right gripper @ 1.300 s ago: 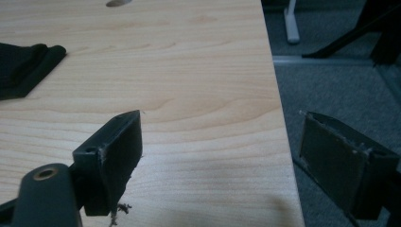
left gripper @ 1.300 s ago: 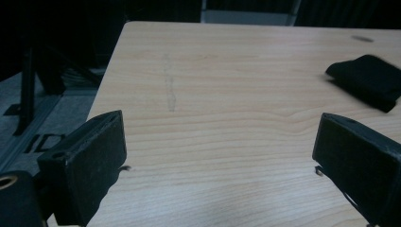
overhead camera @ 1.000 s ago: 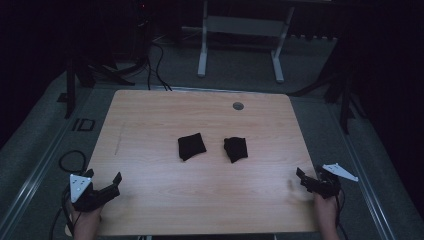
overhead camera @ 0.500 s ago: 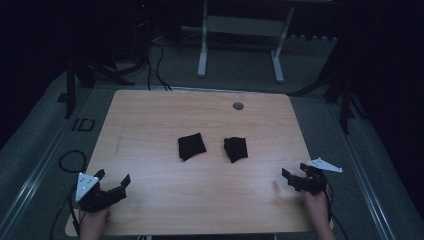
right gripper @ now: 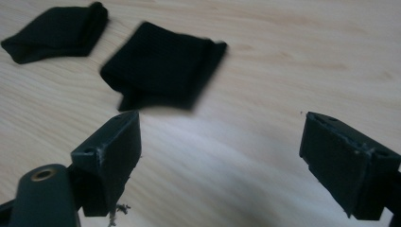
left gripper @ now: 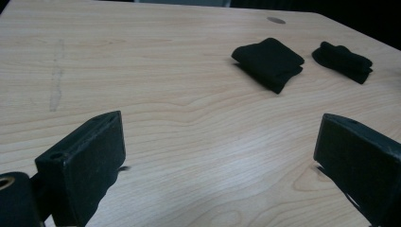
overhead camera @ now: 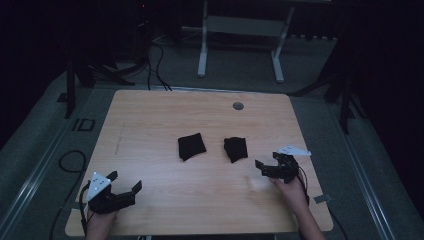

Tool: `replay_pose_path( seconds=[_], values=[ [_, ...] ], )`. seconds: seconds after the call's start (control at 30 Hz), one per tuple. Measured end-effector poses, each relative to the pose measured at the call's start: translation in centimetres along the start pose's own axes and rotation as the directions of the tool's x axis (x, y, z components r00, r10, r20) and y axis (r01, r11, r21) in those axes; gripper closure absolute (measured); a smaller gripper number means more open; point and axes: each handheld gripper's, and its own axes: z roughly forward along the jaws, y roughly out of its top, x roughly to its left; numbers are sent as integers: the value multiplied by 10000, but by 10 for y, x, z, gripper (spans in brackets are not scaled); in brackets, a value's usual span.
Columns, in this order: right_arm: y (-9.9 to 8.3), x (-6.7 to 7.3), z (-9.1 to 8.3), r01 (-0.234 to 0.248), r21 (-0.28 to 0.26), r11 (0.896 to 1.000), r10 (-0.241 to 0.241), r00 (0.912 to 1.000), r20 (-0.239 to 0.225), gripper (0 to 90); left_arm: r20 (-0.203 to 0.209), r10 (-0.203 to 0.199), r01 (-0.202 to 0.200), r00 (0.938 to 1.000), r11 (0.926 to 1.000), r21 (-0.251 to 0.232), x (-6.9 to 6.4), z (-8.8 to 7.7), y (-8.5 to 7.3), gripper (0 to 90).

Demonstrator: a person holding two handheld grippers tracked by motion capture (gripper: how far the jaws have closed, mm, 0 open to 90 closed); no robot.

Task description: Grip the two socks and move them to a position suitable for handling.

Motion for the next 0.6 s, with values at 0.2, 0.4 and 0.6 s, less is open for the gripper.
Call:
replay_pose_path(
  seconds=[0.2, 0.4, 0.6],
  values=[
    [25, 17, 21, 228, -172, 9996, -232, 9994, -271, 199, -267, 416, -417, 9988, 9991, -37, -5, -1, 1, 32],
    [44, 29, 50, 388, -71, 9992, -391, 9981, -479, 247, -106, 520, -520, 9986, 9986, 40, -6, -1, 1, 40],
    [53, 32, 86, 398, 483, 9980, -385, 9989, -279, 262, -109, 444, -444, 9990, 9990, 37, -4, -2, 1, 40]
  ],
)
